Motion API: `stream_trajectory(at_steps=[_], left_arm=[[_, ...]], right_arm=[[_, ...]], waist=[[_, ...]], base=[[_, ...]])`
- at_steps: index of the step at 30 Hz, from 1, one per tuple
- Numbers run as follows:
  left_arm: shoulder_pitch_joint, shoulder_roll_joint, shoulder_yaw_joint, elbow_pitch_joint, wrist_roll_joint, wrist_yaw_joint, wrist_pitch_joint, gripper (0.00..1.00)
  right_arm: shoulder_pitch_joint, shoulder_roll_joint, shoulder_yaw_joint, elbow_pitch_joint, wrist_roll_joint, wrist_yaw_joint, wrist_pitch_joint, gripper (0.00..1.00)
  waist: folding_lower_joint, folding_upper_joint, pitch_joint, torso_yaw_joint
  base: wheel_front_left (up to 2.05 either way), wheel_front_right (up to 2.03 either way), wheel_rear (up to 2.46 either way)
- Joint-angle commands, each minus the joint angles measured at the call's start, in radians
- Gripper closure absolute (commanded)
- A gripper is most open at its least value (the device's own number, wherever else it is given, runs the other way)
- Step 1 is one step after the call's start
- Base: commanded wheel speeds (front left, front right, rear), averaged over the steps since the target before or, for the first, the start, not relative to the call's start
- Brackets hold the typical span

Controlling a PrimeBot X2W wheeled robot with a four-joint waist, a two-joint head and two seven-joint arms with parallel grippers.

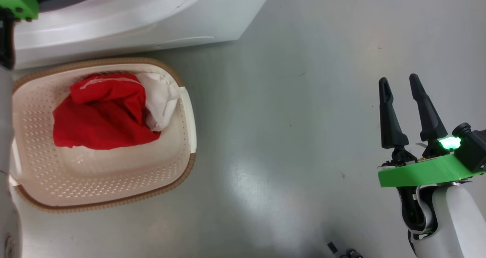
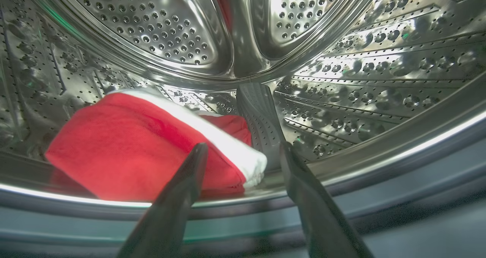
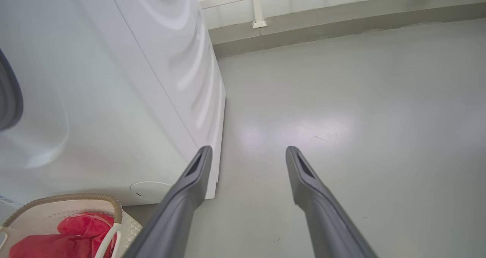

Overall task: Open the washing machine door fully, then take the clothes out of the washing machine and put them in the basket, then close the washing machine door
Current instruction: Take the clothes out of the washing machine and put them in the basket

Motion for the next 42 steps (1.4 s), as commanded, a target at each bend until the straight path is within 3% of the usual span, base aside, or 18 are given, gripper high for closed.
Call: stream_trajectory(at_steps=[1,9,10,11,12,13,24,42], left_arm=[[-0.019,0.050,0.001,-0.007,0.008,0.011,-0.002,0.00],[-0.064,0.074,-0.016,0.041,0.016,0.035,-0.003,0.00],[-0.067,0.076,-0.018,0.045,0.016,0.038,-0.003,0.12],[-0.070,0.078,-0.020,0.048,0.016,0.041,-0.003,0.49],[-0.072,0.080,-0.022,0.051,0.017,0.044,-0.003,0.62],[-0.074,0.081,-0.024,0.054,0.016,0.047,-0.003,0.99],[-0.068,0.070,-0.030,0.055,0.000,0.057,-0.004,1.00],[0.211,-0.003,0.084,-0.331,-0.044,0.039,-0.005,1.00]], right_arm=[[0.000,0.000,0.028,-0.024,0.007,0.007,-0.006,0.00],[-0.006,0.000,0.043,-0.023,0.015,0.007,-0.006,0.00],[-0.006,0.000,0.044,-0.024,0.016,0.007,-0.006,0.00],[-0.007,0.000,0.044,-0.024,0.016,0.007,-0.006,0.00],[-0.007,0.000,0.044,-0.024,0.017,0.007,-0.006,0.00],[-0.007,0.000,0.044,-0.024,0.017,0.007,-0.006,0.00],[-0.007,0.000,0.033,-0.026,0.015,0.007,-0.006,0.00],[0.012,0.000,-0.003,-0.027,-0.036,0.007,-0.006,0.00]], waist=[[0.0000,0.0000,0.012,-0.011],[0.0000,0.0000,0.022,-0.033],[0.0000,0.0000,0.023,-0.035],[0.0000,0.0000,0.023,-0.037],[0.0000,0.0000,0.023,-0.039],[0.0000,0.0000,0.023,-0.040],[0.0000,0.0000,0.013,-0.030],[0.0000,0.0000,-0.079,0.060]], base=[[0.00,0.00,0.00],[0.00,0.00,0.00],[0.00,0.00,0.00],[0.00,0.00,0.00],[0.00,0.00,0.00],[0.00,0.00,0.00],[0.00,0.00,0.00],[0.00,0.00,0.00]])
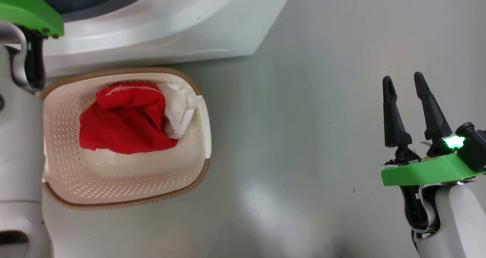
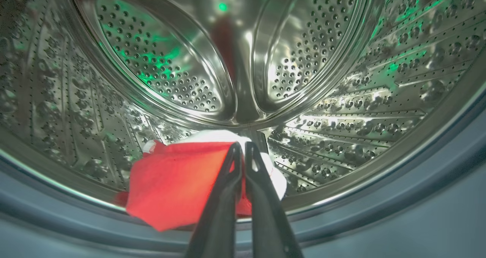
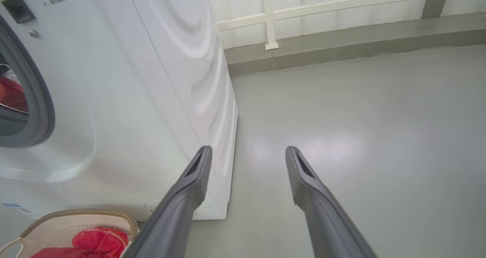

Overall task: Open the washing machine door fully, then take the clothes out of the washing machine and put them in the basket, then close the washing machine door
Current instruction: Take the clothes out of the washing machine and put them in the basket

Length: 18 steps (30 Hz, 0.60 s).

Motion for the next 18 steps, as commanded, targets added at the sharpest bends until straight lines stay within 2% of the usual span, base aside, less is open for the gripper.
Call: stream_trajectory(at_steps=[1,18], left_arm=[[0.028,0.039,0.021,-0.038,0.004,-0.004,-0.004,1.00],[0.341,-0.074,0.151,-0.476,0.032,-0.049,-0.004,1.00]], right_arm=[[0.015,0.000,0.011,-0.020,-0.008,0.007,-0.006,0.00],[0.057,0.000,-0.002,-0.011,-0.040,0.007,-0.006,0.00]], waist=[[0.0000,0.0000,-0.020,0.017],[0.0000,0.0000,-0.104,0.075]], base=[[0.00,0.00,0.00],[0.00,0.00,0.00]])
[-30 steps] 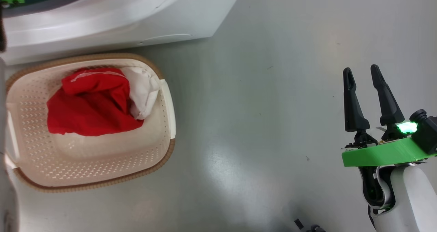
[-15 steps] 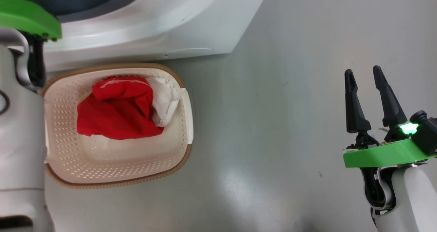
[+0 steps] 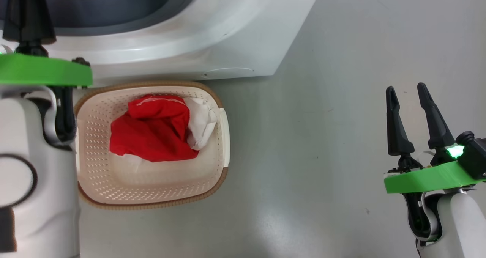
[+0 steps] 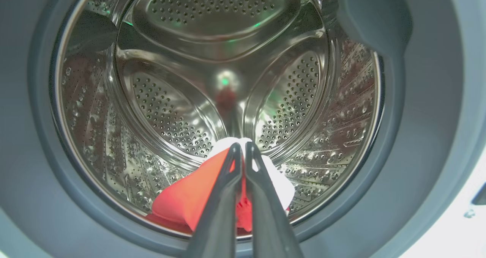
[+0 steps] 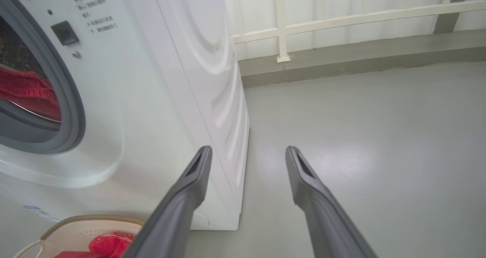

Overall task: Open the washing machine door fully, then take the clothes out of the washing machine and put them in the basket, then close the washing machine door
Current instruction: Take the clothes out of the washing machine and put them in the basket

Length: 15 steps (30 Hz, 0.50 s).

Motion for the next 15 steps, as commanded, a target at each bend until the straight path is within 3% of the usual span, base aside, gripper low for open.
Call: stream_trajectory(at_steps=[1,15], left_arm=[[0.033,0.032,0.025,-0.049,0.008,-0.005,-0.004,1.00],[0.209,0.011,0.014,-0.382,-0.027,-0.007,-0.005,1.00]], right_arm=[[0.025,0.000,0.019,-0.021,-0.014,0.007,-0.006,0.00],[0.053,0.000,0.013,-0.021,-0.022,0.007,-0.006,0.00]], waist=[[0.0000,0.0000,-0.013,0.011],[0.0000,0.0000,-0.048,0.027]], base=[[0.00,0.00,0.00],[0.00,0.00,0.00]])
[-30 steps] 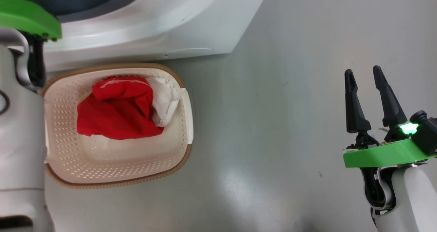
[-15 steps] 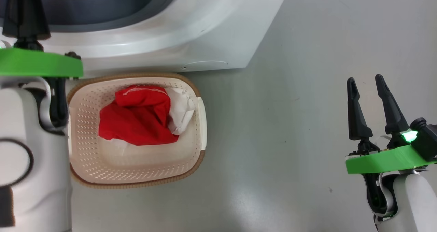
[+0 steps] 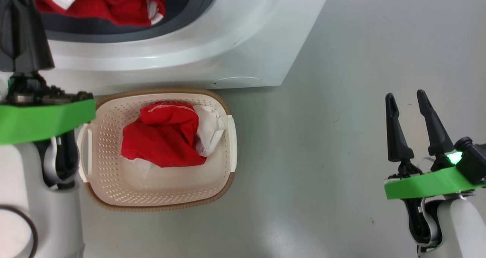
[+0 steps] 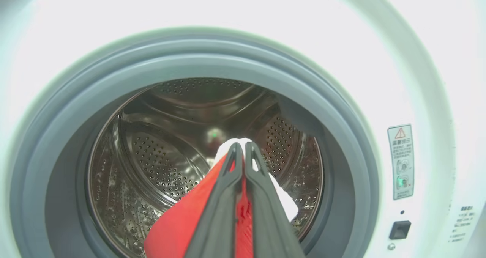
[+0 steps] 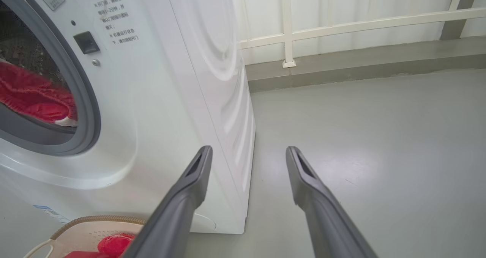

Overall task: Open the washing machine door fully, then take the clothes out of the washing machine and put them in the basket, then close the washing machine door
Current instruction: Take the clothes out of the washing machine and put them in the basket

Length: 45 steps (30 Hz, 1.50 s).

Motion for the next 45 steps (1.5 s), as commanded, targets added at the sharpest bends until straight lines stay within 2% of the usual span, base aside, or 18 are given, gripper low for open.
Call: stream_trajectory(at_steps=[1,11,12,18,28,45], left_arm=[[0.038,0.020,0.021,-0.073,-0.010,-0.006,-0.004,1.00],[0.096,0.001,0.033,-0.304,-0.012,-0.006,-0.004,1.00],[0.106,-0.003,0.033,-0.358,-0.011,-0.006,-0.004,1.00],[0.137,-0.011,0.014,-0.410,-0.006,-0.006,-0.004,1.00],[0.198,-0.016,-0.023,-0.195,0.000,-0.006,-0.004,1.00],[0.171,-0.009,-0.061,0.312,0.025,-0.006,-0.004,1.00]], right_arm=[[0.035,0.000,0.015,-0.025,-0.012,0.007,-0.006,0.00],[0.039,0.000,0.013,-0.032,-0.012,0.007,-0.006,0.00],[0.040,0.000,0.009,-0.034,-0.012,0.007,-0.006,0.00],[0.039,0.000,0.008,-0.034,-0.014,0.007,-0.006,0.00],[0.022,0.000,0.012,-0.039,-0.010,0.007,-0.006,0.00],[-0.027,0.000,0.017,-0.055,0.010,0.007,-0.006,0.00]], waist=[[0.0000,0.0000,0.000,0.002],[0.0000,0.0000,0.007,0.005],[0.0000,0.0000,0.010,0.006],[0.0000,0.0000,0.017,0.010],[0.0000,0.0000,0.049,0.005],[0.0000,0.0000,0.173,-0.012]], base=[[0.00,0.00,0.00],[0.00,0.00,0.00],[0.00,0.00,0.00],[0.00,0.00,0.00],[0.00,0.00,0.00],[0.00,0.00,0.00]])
